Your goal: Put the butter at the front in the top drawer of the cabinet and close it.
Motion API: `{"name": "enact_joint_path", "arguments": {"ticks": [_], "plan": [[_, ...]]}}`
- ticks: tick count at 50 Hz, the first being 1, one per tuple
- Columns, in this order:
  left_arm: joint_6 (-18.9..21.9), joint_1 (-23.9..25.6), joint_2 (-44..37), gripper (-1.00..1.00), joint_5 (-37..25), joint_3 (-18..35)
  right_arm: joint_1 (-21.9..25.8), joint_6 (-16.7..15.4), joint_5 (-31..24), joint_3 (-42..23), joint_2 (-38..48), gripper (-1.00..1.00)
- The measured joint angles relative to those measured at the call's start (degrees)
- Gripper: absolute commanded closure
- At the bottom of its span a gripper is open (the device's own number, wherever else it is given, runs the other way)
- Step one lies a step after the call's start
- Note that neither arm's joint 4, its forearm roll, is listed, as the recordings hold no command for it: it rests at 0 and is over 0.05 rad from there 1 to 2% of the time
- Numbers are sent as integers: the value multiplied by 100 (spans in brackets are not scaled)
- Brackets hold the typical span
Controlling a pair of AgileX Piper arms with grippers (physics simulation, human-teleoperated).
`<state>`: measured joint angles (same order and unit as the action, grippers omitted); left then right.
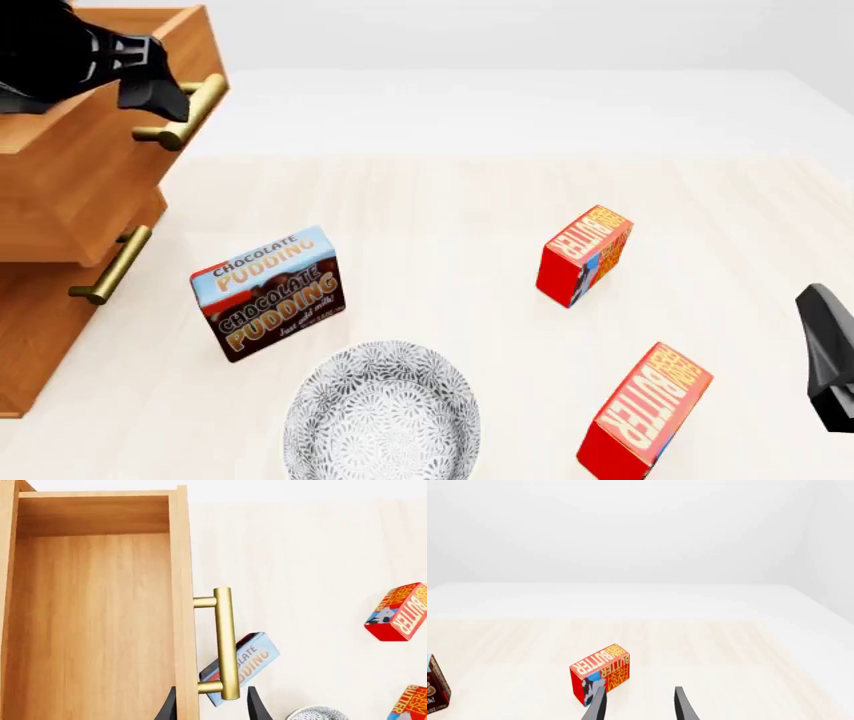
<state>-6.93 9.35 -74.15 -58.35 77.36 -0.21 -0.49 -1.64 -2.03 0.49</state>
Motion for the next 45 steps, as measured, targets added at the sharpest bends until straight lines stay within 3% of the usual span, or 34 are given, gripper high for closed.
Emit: {"name": "enact_joint_path", "arguments": {"ticks": [45], "plan": [[-274,766,-284,-100,108,121,0,0,0,0,0,-100]]}}
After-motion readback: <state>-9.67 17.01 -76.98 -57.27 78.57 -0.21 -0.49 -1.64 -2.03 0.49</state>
